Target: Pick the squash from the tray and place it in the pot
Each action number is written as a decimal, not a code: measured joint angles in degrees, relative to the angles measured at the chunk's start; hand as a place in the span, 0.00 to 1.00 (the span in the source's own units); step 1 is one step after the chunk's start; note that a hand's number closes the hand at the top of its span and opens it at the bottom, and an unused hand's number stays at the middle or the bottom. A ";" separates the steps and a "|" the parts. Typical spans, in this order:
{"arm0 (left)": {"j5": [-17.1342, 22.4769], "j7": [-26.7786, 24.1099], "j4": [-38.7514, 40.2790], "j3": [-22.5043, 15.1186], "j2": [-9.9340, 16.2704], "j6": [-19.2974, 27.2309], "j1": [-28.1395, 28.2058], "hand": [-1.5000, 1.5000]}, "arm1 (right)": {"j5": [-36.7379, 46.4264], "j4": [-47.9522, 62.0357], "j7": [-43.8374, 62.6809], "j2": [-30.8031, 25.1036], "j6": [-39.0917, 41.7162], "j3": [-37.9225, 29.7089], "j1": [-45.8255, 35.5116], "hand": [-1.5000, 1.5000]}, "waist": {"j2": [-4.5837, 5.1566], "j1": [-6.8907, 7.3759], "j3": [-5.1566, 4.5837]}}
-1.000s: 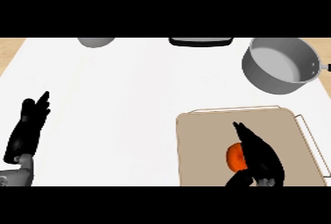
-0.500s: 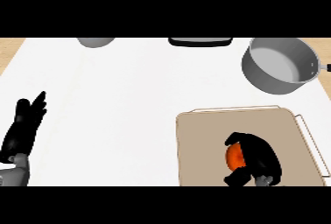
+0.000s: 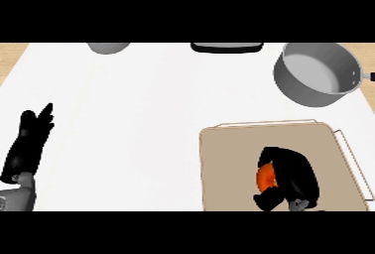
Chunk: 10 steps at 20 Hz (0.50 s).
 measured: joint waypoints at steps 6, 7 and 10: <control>-0.02 0.15 -1.07 0.71 -0.01 -0.01 1.14 0.50 | -3.92 -2.00 -8.46 -11.86 -0.31 -11.29 3.06 1.00 | 0.05 -0.79 0.18; 0.05 0.09 -1.06 0.90 -0.08 0.16 1.28 0.50 | -5.36 -0.81 -10.78 -14.68 -0.29 -14.39 3.31 1.00 | 0.13 -1.20 0.25; -0.03 0.17 -1.03 1.18 -0.20 0.63 1.44 0.50 | -8.91 3.77 -17.42 -22.37 -0.47 -22.79 3.75 1.00 | 0.33 -2.26 0.49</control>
